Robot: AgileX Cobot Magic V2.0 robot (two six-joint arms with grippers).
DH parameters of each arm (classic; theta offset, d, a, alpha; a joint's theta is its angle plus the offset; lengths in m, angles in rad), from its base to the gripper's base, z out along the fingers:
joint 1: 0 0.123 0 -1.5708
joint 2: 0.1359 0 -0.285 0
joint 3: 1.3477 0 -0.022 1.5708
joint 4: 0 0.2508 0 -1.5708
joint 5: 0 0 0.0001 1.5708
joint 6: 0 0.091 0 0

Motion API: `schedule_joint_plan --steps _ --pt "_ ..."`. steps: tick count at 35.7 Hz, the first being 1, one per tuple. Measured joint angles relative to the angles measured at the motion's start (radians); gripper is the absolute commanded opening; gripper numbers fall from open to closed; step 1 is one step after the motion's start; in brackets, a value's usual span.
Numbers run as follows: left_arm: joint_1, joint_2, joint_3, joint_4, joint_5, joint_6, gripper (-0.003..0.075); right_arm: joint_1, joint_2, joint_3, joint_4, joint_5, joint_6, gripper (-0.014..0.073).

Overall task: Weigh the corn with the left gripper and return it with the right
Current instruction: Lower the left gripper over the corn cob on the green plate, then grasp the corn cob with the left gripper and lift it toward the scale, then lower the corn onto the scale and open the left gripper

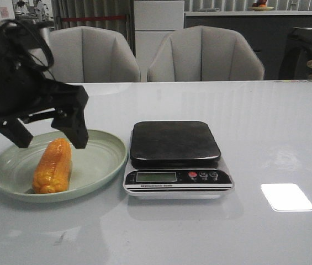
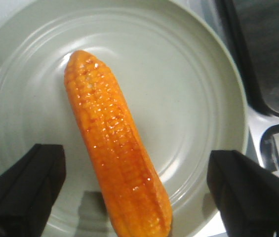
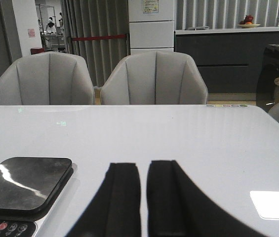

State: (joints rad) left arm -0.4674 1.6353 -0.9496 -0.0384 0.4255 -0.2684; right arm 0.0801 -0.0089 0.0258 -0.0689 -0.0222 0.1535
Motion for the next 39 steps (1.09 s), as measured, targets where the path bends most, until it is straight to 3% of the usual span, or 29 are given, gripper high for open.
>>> schedule_joint_plan --steps 3,5,6,11,14,21,32,36,39 --pt "0.0 0.066 -0.016 0.0 -0.001 -0.025 0.0609 0.0 0.0 0.0 0.0 0.0 0.0 0.0207" --pt "0.0 0.099 -0.02 0.0 -0.001 -0.04 0.0542 0.0 0.0 0.0 0.0 0.0 0.0 0.0207" --pt "0.0 0.112 -0.02 0.0 -0.001 -0.042 0.0493 0.0 0.0 0.0 0.0 0.0 0.0 0.0207" --pt "-0.002 0.138 -0.026 0.0 0.008 -0.05 0.009 0.0 0.0 0.0 0.0 0.0 0.0 0.0207" --pt "-0.002 0.134 -0.061 0.0 0.016 -0.052 0.016 0.0 0.0 0.0 0.0 0.0 0.0 0.0207" --pt "-0.034 0.104 -0.196 0.0 0.018 -0.056 0.0122 0.0 0.0 0.0 0.0 0.0 0.0 0.0207" --pt "-0.173 0.172 -0.349 -0.023 0.02 -0.056 0.0134 0.0 0.0 0.0 0.0 0.0 0.0 0.0207" --pt "-0.201 0.225 -0.39 -0.03 0.02 -0.056 0.0237 0.0 0.0 0.0 0.0 0.0 0.0 0.0207" --pt "-0.215 0.27 -0.419 -0.046 0.02 -0.056 0.04 0.0 0.0 0.0 0.0 0.0 0.0 0.0207"
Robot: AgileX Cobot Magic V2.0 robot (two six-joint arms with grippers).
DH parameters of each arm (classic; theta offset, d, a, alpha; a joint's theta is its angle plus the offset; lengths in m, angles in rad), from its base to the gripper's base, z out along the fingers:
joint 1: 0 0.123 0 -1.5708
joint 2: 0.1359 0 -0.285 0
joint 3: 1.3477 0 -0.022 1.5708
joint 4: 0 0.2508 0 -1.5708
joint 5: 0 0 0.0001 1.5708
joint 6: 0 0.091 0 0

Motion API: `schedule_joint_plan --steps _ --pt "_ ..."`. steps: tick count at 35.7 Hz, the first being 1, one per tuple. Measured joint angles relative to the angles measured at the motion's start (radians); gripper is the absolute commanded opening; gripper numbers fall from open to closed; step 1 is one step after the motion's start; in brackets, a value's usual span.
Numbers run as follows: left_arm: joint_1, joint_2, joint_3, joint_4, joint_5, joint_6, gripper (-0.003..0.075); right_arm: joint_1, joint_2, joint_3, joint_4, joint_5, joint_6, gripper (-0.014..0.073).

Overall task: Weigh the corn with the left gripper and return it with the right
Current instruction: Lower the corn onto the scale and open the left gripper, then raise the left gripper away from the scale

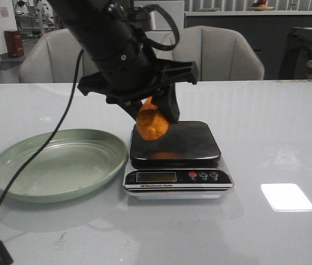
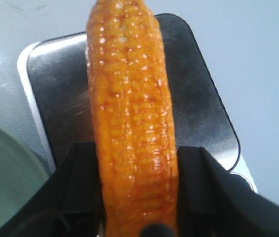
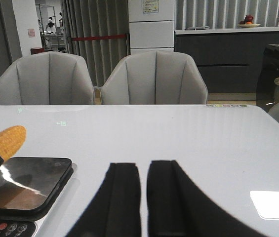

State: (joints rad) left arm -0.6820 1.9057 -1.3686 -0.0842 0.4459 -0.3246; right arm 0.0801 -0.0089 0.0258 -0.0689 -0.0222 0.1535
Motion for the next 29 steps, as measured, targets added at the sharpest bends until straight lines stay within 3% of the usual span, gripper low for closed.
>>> schedule_joint_plan --steps 3,5,13,21,29 --pt "-0.002 0.052 -0.033 -0.02 0.009 0.0 0.0559 0.0 0.0 0.0 0.0 0.0 0.0 0.0207" --pt "-0.002 0.076 -0.052 -0.029 0.025 0.0 0.0584 0.0 0.0 0.0 0.0 0.0 0.0 0.0207" --pt "-0.004 0.073 -0.087 -0.026 0.056 0.0 0.0547 0.0 0.0 0.0 0.0 0.0 0.0 0.0207" --pt "0.008 -0.106 -0.086 0.073 0.13 0.0 0.0479 0.0 0.0 0.0 0.0 0.0 0.0 0.0207" --pt "0.038 -0.396 0.106 0.141 0.134 0.0 0.0428 0.0 0.0 0.0 0.0 0.0 0.0 0.0207"
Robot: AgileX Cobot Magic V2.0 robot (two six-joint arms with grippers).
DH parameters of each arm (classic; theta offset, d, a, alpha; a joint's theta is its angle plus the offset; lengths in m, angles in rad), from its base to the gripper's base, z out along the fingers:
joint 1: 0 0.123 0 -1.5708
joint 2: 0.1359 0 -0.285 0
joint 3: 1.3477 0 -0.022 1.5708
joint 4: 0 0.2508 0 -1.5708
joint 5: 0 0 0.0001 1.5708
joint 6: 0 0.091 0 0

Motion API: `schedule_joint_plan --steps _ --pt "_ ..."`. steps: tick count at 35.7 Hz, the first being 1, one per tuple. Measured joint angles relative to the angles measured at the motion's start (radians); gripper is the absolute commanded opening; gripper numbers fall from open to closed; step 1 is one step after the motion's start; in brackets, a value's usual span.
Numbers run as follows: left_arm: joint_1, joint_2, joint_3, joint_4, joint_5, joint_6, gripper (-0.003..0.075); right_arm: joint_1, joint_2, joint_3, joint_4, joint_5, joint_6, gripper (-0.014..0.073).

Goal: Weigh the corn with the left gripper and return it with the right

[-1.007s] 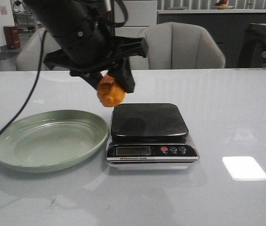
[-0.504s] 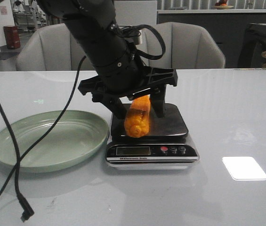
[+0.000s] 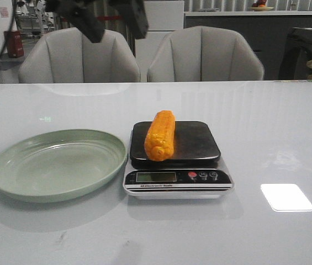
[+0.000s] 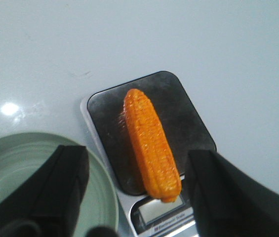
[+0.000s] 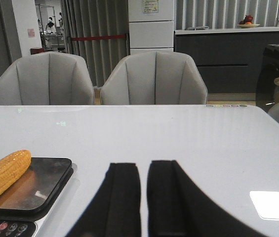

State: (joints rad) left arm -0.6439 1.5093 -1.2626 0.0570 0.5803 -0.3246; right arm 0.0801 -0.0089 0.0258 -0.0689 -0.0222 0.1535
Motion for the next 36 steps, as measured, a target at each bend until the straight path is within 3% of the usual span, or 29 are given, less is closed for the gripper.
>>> schedule_joint_plan --steps 11,20,24,29,36 --pt "0.119 -0.517 0.421 0.011 -0.043 0.0 0.0426 0.0 0.0 0.0 0.0 0.0 0.0 0.0207" --pt "0.13 -0.912 0.625 0.044 -0.031 0.0 0.0416 0.0 0.0 0.0 0.0 0.0 0.0 0.0207" --pt "0.13 -1.094 0.705 0.092 -0.005 0.0 0.0326 0.0 0.0 0.0 0.0 0.0 0.0 0.0207" --pt "0.13 -1.305 0.807 0.15 0.005 0.0 0.0103 0.0 0.0 0.0 0.0 0.0 0.0 0.0207" --pt "0.13 -1.466 0.885 0.176 0.008 0.0 0.0122 0.0 0.0 0.0 0.0 0.0 0.0 0.0207"
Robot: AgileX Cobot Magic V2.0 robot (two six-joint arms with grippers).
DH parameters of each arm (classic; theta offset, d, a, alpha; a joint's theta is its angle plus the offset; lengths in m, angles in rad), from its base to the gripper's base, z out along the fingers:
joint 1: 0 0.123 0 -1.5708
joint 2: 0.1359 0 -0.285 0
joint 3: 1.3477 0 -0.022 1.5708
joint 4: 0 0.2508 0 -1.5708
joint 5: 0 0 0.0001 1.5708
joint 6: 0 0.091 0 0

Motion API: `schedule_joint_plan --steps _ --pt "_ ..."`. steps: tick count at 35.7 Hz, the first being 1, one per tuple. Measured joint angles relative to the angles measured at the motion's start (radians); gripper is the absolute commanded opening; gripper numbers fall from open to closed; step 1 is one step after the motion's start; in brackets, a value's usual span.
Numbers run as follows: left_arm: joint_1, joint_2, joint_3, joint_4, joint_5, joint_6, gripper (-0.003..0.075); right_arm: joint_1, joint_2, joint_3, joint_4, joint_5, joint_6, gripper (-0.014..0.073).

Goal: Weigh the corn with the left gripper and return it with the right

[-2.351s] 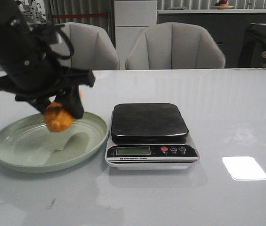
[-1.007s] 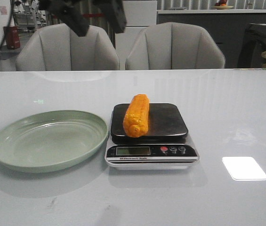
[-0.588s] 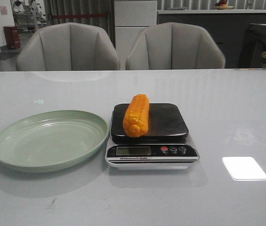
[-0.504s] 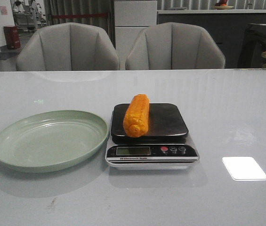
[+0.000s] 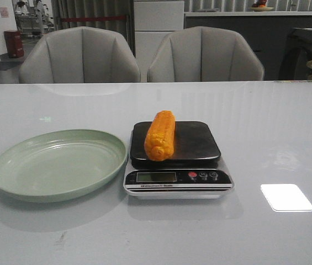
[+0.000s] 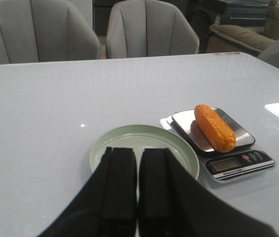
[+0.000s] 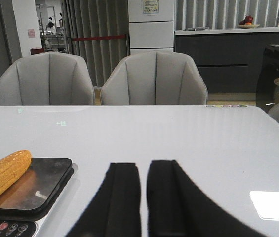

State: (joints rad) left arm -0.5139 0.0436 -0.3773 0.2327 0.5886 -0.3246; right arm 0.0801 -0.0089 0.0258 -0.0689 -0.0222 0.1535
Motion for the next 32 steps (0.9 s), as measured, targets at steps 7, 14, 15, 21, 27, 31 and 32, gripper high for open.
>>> schedule_joint_plan --steps 7,14,15,21,27,31,32 --pt "0.0 -0.01 0.002 0.005 0.0 0.0 0.0122 0.0 0.0 0.0 0.0 -0.003 0.0 0.0207" --pt "0.0 -0.01 0.004 0.005 -0.002 0.0 0.0122 0.0 0.0 0.0 0.0 -0.166 0.007 0.0207" --pt "0.0 -0.01 0.004 0.005 -0.002 0.0 0.0122 0.0 0.0 -0.009 0.0 -0.159 0.014 0.0207" --pt "0.0 -0.01 0.006 0.005 -0.002 0.0 0.0122 0.0 0.096 -0.196 0.0 0.022 0.025 0.0207" --pt "0.0 -0.01 0.006 0.005 -0.002 0.0 0.0122 0.0 0.309 -0.409 0.002 0.239 0.028 0.0207" --pt "0.0 -0.01 0.006 0.005 -0.002 0.0 0.0122 0.0 0.435 -0.514 0.002 0.37 0.029 0.0207" --pt "0.0 -0.01 0.006 0.005 -0.002 0.0 0.0122 0.0 0.46 -0.523 0.002 0.391 0.029 0.0207"
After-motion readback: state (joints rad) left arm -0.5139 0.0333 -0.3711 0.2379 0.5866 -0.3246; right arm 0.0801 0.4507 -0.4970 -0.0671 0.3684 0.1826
